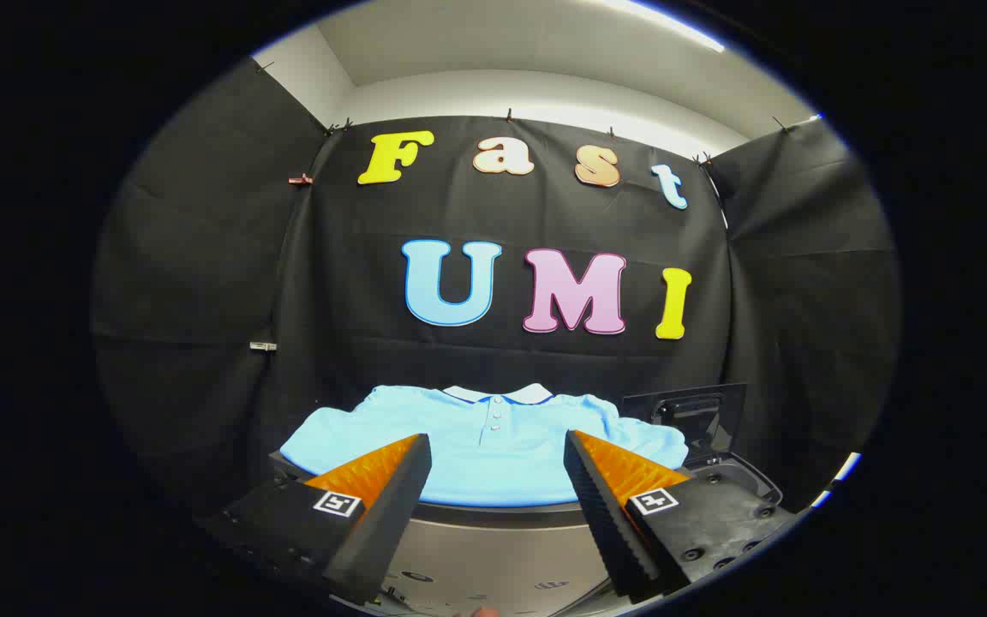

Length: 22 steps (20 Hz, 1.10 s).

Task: Put the clothes into the washing machine and then close the washing machine lid.

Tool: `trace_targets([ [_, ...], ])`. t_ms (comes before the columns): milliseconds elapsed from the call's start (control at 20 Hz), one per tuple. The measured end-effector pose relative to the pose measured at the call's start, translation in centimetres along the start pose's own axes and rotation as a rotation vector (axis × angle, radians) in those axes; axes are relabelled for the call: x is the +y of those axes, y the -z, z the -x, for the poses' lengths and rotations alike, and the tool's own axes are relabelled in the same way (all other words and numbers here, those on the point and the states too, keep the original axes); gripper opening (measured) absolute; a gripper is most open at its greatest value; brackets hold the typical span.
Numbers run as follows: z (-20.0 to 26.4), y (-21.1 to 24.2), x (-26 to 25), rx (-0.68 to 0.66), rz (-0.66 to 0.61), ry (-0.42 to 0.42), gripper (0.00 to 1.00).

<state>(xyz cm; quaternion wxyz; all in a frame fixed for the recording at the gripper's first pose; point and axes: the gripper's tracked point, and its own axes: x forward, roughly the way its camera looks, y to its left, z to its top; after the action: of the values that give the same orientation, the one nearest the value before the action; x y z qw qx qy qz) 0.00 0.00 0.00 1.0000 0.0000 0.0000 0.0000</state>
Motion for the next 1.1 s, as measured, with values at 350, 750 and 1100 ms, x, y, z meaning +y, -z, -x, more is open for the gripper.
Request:
trace_targets([
  [350,-0.1,0.4,-0.2,0.004,-0.005,0.004,0.98],
  [750,-0.5,0.3,-0.3,0.005,-0.012,0.011,0.98],
  [1100,-3.1,-1.2,-1.1,0.018,-0.045,0.034,0.98],
])
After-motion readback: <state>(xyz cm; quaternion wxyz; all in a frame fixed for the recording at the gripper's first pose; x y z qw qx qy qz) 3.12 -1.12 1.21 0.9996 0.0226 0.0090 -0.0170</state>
